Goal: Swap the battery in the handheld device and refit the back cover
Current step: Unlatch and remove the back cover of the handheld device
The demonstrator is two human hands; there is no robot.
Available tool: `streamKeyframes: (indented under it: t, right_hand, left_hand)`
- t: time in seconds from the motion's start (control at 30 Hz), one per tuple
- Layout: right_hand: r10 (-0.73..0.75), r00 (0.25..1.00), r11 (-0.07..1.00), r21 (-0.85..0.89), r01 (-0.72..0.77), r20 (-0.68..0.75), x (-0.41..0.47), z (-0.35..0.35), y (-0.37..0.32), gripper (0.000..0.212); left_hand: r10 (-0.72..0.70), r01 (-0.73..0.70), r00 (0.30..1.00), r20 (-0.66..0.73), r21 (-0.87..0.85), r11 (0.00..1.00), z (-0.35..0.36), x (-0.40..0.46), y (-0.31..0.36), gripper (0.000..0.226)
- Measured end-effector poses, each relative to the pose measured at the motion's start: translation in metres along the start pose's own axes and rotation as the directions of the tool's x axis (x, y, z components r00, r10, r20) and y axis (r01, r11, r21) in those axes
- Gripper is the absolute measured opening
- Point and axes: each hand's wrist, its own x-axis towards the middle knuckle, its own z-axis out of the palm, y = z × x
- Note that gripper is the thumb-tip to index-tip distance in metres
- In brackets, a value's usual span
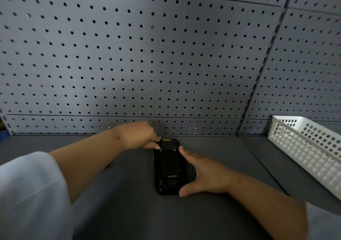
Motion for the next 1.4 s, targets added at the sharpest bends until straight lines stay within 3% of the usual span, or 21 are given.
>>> streamKeyframes:
  t: [0.1, 0.2, 0.27, 0.33, 0.43, 0.53, 0.8, 1.07, 1.13, 1.2, 1.3, 1.4]
  right_hand:
    - [0.002, 1.000, 1.000, -0.004, -0.002, -0.001, 0.001, 0.001, 0.001, 0.119]
    - [-0.002, 1.000, 1.000, 0.030, 0.002, 0.007, -0.001, -0.001, -0.001, 0.116]
    - [0.014, 0.999, 0.996, 0.093, -0.016, 0.029, -0.003, -0.007, -0.004, 0.105]
    - [0.021, 1.000, 0.993, 0.119, -0.023, 0.016, -0.001, -0.015, -0.009, 0.084]
    - [-0.030, 0.990, 0.998, -0.065, 0.021, -0.141, 0.006, -0.018, -0.021, 0.057]
    - [-0.087, 0.971, 0.976, -0.216, 0.038, -0.221, 0.013, -0.013, -0.031, 0.043]
    - [-0.088, 0.959, 0.918, -0.397, -0.028, -0.270, 0.028, -0.007, -0.044, 0.035]
    - [0.045, 0.985, 0.930, -0.353, -0.102, -0.165, 0.052, -0.020, -0.051, 0.029]
    - [0.057, 0.989, 0.935, -0.341, -0.102, -0.140, 0.056, -0.023, -0.055, 0.040]
    - [0.061, 0.988, 0.968, -0.233, -0.094, -0.145, 0.053, -0.030, -0.060, 0.045]
    - [0.051, 0.991, 0.997, 0.062, -0.043, -0.126, 0.041, -0.042, -0.060, 0.019]
    - [0.031, 0.995, 0.852, 0.522, 0.025, -0.099, 0.028, -0.048, -0.049, 0.003]
  left_hand:
    - [-0.050, 0.043, 0.990, -0.135, -0.054, 0.998, 0.010, -0.001, 0.001, 0.034]
    - [-0.160, 0.130, 0.970, -0.184, -0.165, 0.978, 0.014, -0.005, 0.006, 0.042]
    - [-0.250, 0.207, 0.961, -0.117, -0.294, 0.933, 0.010, -0.014, 0.014, 0.058]
    - [-0.325, 0.315, 0.944, 0.061, -0.467, 0.826, 0.009, -0.029, 0.024, 0.077]
    - [-0.257, 0.355, 0.934, 0.247, -0.594, 0.721, 0.007, -0.051, 0.049, 0.120]
    - [-0.259, 0.365, 0.930, 0.262, -0.563, 0.741, 0.010, -0.062, 0.068, 0.138]
    - [-0.352, 0.375, 0.926, 0.137, -0.432, 0.820, 0.021, -0.068, 0.078, 0.136]
    - [-0.367, 0.378, 0.923, 0.113, -0.443, 0.813, 0.027, -0.067, 0.075, 0.140]
    - [-0.375, 0.380, 0.921, 0.102, -0.444, 0.811, 0.027, -0.066, 0.076, 0.138]
    - [-0.377, 0.379, 0.921, 0.096, -0.444, 0.812, 0.026, -0.066, 0.076, 0.136]
    - [-0.369, 0.372, 0.924, 0.100, -0.455, 0.809, 0.029, -0.064, 0.073, 0.139]
    - [-0.372, 0.378, 0.922, 0.105, -0.451, 0.809, 0.029, -0.065, 0.073, 0.136]
